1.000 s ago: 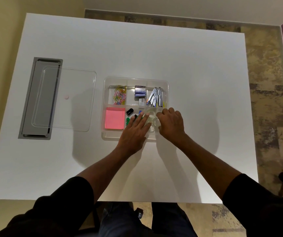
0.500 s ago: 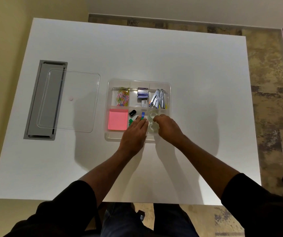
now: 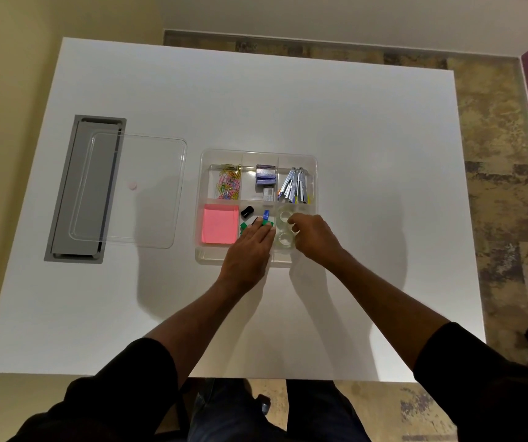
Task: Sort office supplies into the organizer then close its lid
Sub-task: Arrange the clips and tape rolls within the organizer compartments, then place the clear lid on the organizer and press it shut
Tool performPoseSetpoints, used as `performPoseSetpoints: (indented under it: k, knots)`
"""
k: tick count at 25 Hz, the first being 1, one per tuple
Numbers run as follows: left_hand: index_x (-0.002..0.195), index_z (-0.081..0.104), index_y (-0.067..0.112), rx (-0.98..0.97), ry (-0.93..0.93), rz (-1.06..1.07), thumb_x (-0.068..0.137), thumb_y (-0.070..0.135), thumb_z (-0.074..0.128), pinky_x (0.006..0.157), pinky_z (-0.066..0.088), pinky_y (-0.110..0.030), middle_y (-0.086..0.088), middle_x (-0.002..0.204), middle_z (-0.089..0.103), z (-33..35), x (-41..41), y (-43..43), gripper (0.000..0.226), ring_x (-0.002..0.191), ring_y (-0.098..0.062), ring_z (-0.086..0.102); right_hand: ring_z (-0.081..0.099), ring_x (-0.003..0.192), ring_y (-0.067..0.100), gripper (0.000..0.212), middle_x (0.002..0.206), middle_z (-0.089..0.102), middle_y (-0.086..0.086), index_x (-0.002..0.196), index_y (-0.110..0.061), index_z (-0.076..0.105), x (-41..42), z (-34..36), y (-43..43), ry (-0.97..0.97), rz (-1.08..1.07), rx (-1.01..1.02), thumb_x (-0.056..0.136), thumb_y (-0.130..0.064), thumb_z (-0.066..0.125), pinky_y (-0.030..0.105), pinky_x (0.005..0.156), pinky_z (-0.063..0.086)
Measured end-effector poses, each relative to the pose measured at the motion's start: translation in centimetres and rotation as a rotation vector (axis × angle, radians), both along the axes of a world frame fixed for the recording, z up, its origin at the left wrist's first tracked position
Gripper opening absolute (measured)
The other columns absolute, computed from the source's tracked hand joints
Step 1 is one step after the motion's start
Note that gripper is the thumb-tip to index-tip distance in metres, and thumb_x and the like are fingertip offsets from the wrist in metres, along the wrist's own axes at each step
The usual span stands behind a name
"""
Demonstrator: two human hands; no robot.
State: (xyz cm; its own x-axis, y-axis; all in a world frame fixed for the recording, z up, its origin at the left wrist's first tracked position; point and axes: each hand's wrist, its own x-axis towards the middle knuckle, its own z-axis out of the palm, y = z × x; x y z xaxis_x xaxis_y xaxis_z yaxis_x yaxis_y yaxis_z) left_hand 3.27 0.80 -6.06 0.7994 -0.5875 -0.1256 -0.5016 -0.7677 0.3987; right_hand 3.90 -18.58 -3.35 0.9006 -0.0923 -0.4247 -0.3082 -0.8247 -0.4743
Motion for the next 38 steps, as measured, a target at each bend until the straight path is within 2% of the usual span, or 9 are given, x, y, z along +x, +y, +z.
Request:
performPoseSetpoints:
  k: [7, 12, 19, 22, 25, 27, 30, 34, 38]
  knots:
    - [0.147, 0.056, 0.002, -0.013, -0.014, -0.004, 0.091, 0.004, 0.077, 0.121, 0.028, -0.042, -0.021, 0.15, 0.061, -0.2, -0.2, 0.1, 0.06, 0.148, -0.039, 0.05, 0.069, 0.117, 0.032, 0.047, 0.129, 0.07, 0.02, 0.138, 0.001, 0.06, 0.8, 0.0, 0.7, -0.006, -0.318, 0.129, 0.092, 0.007, 0.067, 0.035, 0.093, 0.056]
    - [0.148, 0.056, 0.002, -0.026, -0.038, -0.009, 0.091, 0.002, 0.076, 0.122, 0.028, -0.043, -0.021, 0.152, 0.06, -0.7, -0.4, 0.2, 0.06, 0.149, -0.038, 0.049, 0.069, 0.117, 0.029, 0.044, 0.129, 0.071, 0.017, 0.136, -0.003, 0.064, 0.9, -0.3, 1.4, -0.04, -0.406, 0.195, 0.093, 0.01, 0.064, 0.026, 0.089, 0.052]
    - [0.149, 0.054, 0.003, -0.052, -0.024, -0.007, 0.093, 0.013, 0.077, 0.124, 0.038, -0.051, -0.02, 0.154, 0.057, -0.2, -0.4, 0.7, 0.062, 0.151, -0.037, 0.047, 0.067, 0.126, 0.029, 0.05, 0.136, 0.069, 0.016, 0.141, -0.003, 0.062, 1.0, 0.3, 1.0, -0.057, -0.46, 0.187, 0.093, 0.011, 0.065, 0.034, 0.104, 0.053]
    - [0.149, 0.054, 0.005, -0.121, 0.001, 0.056, 0.095, 0.023, 0.076, 0.123, 0.04, -0.049, -0.017, 0.155, 0.057, 0.4, -0.7, 1.8, 0.061, 0.153, -0.035, 0.045, 0.072, 0.117, 0.028, 0.043, 0.127, 0.073, 0.016, 0.133, -0.002, 0.066, 0.4, 1.0, 0.4, -0.146, -0.511, 0.208, 0.094, 0.012, 0.061, 0.031, 0.097, 0.058]
    - [0.144, 0.06, 0.007, -0.2, -0.005, 0.147, 0.098, 0.019, 0.07, 0.122, 0.044, -0.047, -0.015, 0.145, 0.065, 1.3, -1.1, 4.2, 0.049, 0.143, -0.031, 0.056, 0.075, 0.103, 0.021, 0.032, 0.112, 0.076, 0.009, 0.123, -0.008, 0.071, -0.5, 1.9, 1.6, -0.222, -0.503, 0.225, 0.097, 0.007, 0.058, 0.011, 0.081, 0.055]
    - [0.138, 0.064, 0.008, -0.241, -0.037, 0.24, 0.098, 0.013, 0.068, 0.103, 0.059, -0.046, -0.012, 0.129, 0.073, 1.9, -1.1, 6.5, 0.041, 0.122, -0.027, 0.067, 0.075, 0.098, 0.018, 0.026, 0.108, 0.076, 0.006, 0.119, -0.01, 0.072, -0.8, 2.2, 3.6, -0.242, -0.429, 0.27, 0.1, 0.002, 0.06, 0.013, 0.079, 0.058]
    - [0.135, 0.067, 0.011, -0.289, -0.057, 0.489, 0.098, 0.012, 0.068, 0.086, 0.059, -0.035, -0.007, 0.115, 0.073, 2.6, -0.4, 11.1, 0.037, 0.105, -0.02, 0.067, 0.074, 0.098, 0.016, 0.022, 0.11, 0.077, 0.006, 0.118, -0.011, 0.073, -0.4, 2.4, 8.0, -0.251, -0.313, 0.316, 0.101, -0.004, 0.063, 0.033, 0.085, 0.065]
    - [0.13, 0.07, 0.009, -0.422, 0.033, 1.035, 0.098, 0.012, 0.065, 0.086, 0.053, -0.033, -0.008, 0.109, 0.071, 3.4, 1.5, 18.9, 0.032, 0.099, -0.019, 0.064, 0.073, 0.092, 0.015, 0.022, 0.108, 0.078, 0.008, 0.117, -0.009, 0.074, 1.6, 2.6, 15.7, -0.278, -0.153, 0.362, 0.098, -0.003, 0.063, 0.033, 0.084, 0.063]
    - [0.115, 0.071, 0.01, -0.476, 0.328, 1.43, 0.091, 0.015, 0.067, 0.085, 0.056, -0.036, -0.008, 0.103, 0.07, 1.6, 4.3, 26.8, 0.026, 0.094, -0.027, 0.066, 0.071, 0.11, 0.023, 0.035, 0.129, 0.073, 0.011, 0.131, -0.011, 0.068, 3.6, 2.2, 23.8, -0.176, 0.12, 0.34, 0.097, -0.006, 0.068, 0.041, 0.097, 0.06]
